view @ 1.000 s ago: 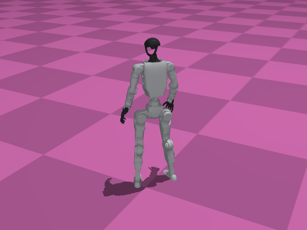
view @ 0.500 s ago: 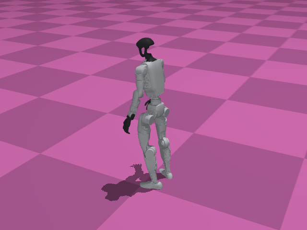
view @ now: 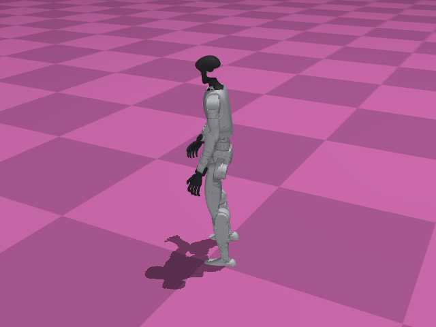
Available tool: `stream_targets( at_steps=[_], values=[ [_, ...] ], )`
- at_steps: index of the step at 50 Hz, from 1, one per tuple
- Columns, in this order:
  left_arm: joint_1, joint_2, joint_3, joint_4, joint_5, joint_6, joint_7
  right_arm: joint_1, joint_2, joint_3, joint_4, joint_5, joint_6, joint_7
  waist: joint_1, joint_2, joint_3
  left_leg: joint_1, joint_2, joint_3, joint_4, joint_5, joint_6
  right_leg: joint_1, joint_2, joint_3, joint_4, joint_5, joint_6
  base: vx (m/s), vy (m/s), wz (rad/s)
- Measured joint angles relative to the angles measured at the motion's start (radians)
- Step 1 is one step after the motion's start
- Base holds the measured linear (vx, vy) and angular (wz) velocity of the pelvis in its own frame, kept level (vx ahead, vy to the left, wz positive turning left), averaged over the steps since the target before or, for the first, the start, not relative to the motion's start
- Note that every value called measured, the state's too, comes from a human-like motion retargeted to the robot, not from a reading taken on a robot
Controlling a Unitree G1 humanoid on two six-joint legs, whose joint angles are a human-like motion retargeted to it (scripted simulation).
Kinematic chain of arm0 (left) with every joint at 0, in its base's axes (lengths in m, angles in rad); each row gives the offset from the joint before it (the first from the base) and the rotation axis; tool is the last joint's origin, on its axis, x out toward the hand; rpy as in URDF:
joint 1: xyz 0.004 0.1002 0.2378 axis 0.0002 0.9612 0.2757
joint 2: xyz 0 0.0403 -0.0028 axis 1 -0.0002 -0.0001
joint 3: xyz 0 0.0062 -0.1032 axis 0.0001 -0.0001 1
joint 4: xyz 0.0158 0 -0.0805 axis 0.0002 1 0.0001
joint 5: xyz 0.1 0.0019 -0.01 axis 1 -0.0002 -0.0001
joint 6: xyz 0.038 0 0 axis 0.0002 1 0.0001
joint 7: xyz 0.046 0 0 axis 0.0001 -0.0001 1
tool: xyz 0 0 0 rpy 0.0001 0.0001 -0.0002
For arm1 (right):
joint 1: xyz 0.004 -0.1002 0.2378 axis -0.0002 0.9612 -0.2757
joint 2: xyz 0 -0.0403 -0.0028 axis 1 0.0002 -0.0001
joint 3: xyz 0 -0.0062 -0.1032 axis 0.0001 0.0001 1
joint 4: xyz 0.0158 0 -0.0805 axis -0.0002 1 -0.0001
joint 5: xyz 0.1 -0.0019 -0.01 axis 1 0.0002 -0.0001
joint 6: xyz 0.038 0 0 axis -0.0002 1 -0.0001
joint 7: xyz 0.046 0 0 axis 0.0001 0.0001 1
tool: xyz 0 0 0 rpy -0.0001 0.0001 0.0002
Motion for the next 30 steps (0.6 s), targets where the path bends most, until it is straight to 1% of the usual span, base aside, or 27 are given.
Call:
stream_targets(
  at_steps=[3, 5, 10, 13, 15, 19, 22, 27, 30],
  values=[
    [0.005, 0.003, -0.012, -0.02, 0.004, -0.011, 0.006, 0.007, 0.005, 0.006, 0.003, -0.004, 0.005, -0.002, 0.006, -0.027, -0.004, 0.002, -0.039, -0.063, -0.017, 0.01, 0.007, 0.038, 0.011, 0.145, -0.109, 0.054, 0.051, 0.04, -0.14, 1.16],
    [0.001, 0.001, -0.008, -0.021, 0.02, -0.015, 0.006, 0.007, 0.008, 0.008, 0.007, -0.006, 0.007, 0.003, 0.024, -0.038, -0.003, 0.002, -0.057, -0.094, -0.025, 0.019, 0.008, 0.061, 0.0, 0.159, -0.157, 0.078, 0.065, 0.02, -0.16, 0.84],
    [-0.001, -0.02, 0.032, -0.01, 0.056, -0.02, 0.003, 0.004, 0.008, 0.016, 0.021, -0.024, -0.001, 0.021, 0.086, -0.036, -0.023, -0.031, -0.069, -0.161, -0.038, 0.045, 0.008, 0.075, -0.028, 0.067, -0.205, 0.088, 0.074, -0.01, -0.16, 0.71],
    [0.004, -0.03, 0.049, -0.01, 0.056, -0.017, 0.005, -0.005, 0.002, 0.019, 0.026, -0.03, 0.001, 0.023, 0.101, -0.037, -0.024, -0.052, -0.072, -0.149, -0.031, 0.044, 0.023, 0.079, -0.044, 0.013, -0.212, 0.093, 0.093, -0.03, -0.15, 0.95],
    [0.004, -0.032, 0.052, -0.009, 0.053, -0.01, 0.003, -0.016, -0.002, 0.016, 0.031, -0.029, 0.009, 0.022, 0.102, -0.042, -0.021, -0.069, -0.072, -0.088, -0.012, 0.027, 0.038, 0.08, -0.058, -0.027, -0.212, 0.094, 0.103, -0.03, -0.13, 1.12],
    [0.015, -0.029, 0.046, -0.004, 0.057, 0.004, -0.004, -0.028, -0.003, 0.001, 0.04, -0.024, 0.026, 0.012, 0.099, -0.06, -0.023, -0.086, -0.068, 0.11, 0.038, -0.03, 0.065, 0.084, -0.094, -0.11, -0.21, 0.094, 0.115, -0.03, -0.09, 1.14],
    [0.023, -0.027, 0.049, 0.006, 0.061, 0.013, -0.01, -0.035, -0.001, -0.01, 0.044, -0.021, 0.034, 0.008, 0.097, -0.075, -0.027, -0.09, -0.064, 0.238, 0.084, -0.078, 0.073, 0.086, -0.119, -0.167, -0.213, 0.095, 0.125, -0.02, -0.04, 1.04],
    [0.018, -0.022, 0.077, 0.034, 0.063, 0.021, -0.024, -0.053, 0.005, -0.025, 0.044, -0.025, 0.035, 0.017, 0.088, -0.087, -0.041, -0.093, -0.043, 0.398, 0.139, -0.142, 0.054, 0.089, -0.139, -0.269, -0.229, 0.096, 0.14, -0.01, 0.01, 1.04],
    [0.025, -0.023, 0.09, 0.044, 0.061, 0.02, -0.029, -0.045, 0.005, -0.029, 0.037, -0.031, 0.03, 0.021, 0.079, -0.083, -0.06, -0.076, -0.02, 0.493, 0.12, -0.143, 0.029, 0.092, -0.139, -0.335, -0.238, 0.093, 0.144, 0.0, 0.06, 1.09]
  ],
)
